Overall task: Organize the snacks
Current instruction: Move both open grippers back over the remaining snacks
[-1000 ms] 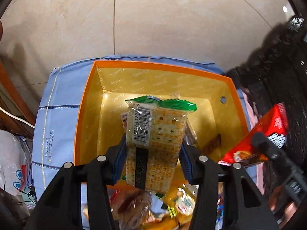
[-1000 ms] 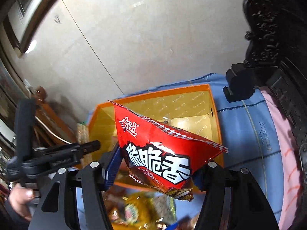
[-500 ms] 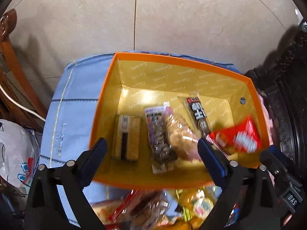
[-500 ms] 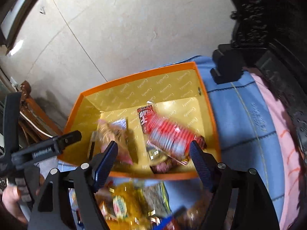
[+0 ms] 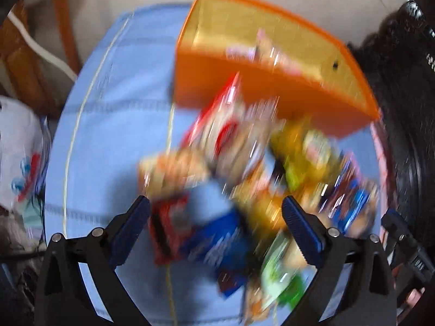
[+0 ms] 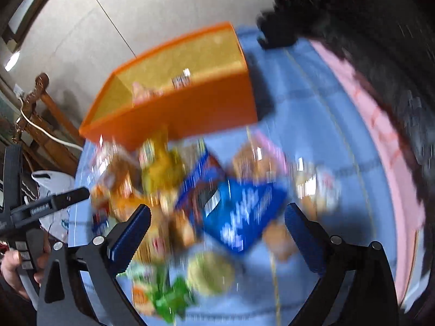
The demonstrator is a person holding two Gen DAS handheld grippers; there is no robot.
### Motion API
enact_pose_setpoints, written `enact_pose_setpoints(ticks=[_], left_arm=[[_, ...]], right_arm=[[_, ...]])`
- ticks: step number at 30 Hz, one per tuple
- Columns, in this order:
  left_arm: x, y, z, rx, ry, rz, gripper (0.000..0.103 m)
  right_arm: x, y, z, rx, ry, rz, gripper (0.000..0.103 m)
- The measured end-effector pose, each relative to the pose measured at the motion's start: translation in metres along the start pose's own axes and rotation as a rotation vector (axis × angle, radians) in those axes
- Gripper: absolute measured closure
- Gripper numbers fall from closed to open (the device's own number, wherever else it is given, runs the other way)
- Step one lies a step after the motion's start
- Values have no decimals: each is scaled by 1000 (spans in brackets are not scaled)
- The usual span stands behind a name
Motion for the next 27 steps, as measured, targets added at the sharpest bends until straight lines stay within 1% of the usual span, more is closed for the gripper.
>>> enact_pose_setpoints(ticks=[2,3,5,8,10,13,18,22,27], left_arm=[[2,-8,-26,45,-12,14,8],[3,-10,-39,64,-11,23,8],[6,-13,-57,86,-4,18,8],[6,-15,-79,116,-6,12,8],[1,-16,-91,138,-21,-8,8],[-12,-18,-103,155,-52,-34,8],[-40,-28,-114,196,-133,-62,8],[-54,-41,-124,245,-143,-88,8],[-75,-54,-136,276,-172,-101,8]], right_arm=[[-9,-4,-21,41,-35,3,4],[-13,-7,-32,80,-55,6,4],[-17,-11,-47,135,-70,6,4],[-18,-14,-66,182,-48,-5,4],[-16,-15,-77,200,-28,-3,4],[-14,-20,-86,231,-13,3,4],[-9,-25,-97,278,-16,18,4],[-2,-26,-110,317,19,20,4],[-8,-23,-117,319,9,5,4]])
Point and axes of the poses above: each gripper's, at about its wrist camera, not at the fingertips, and y roughly against the way its jaws point, x to its left, z to its top, the point moved 2 cm from there along -y, roughly the way its jaws point, and after that the axes turned 14 degrees about -y, right-handed, at the moved point
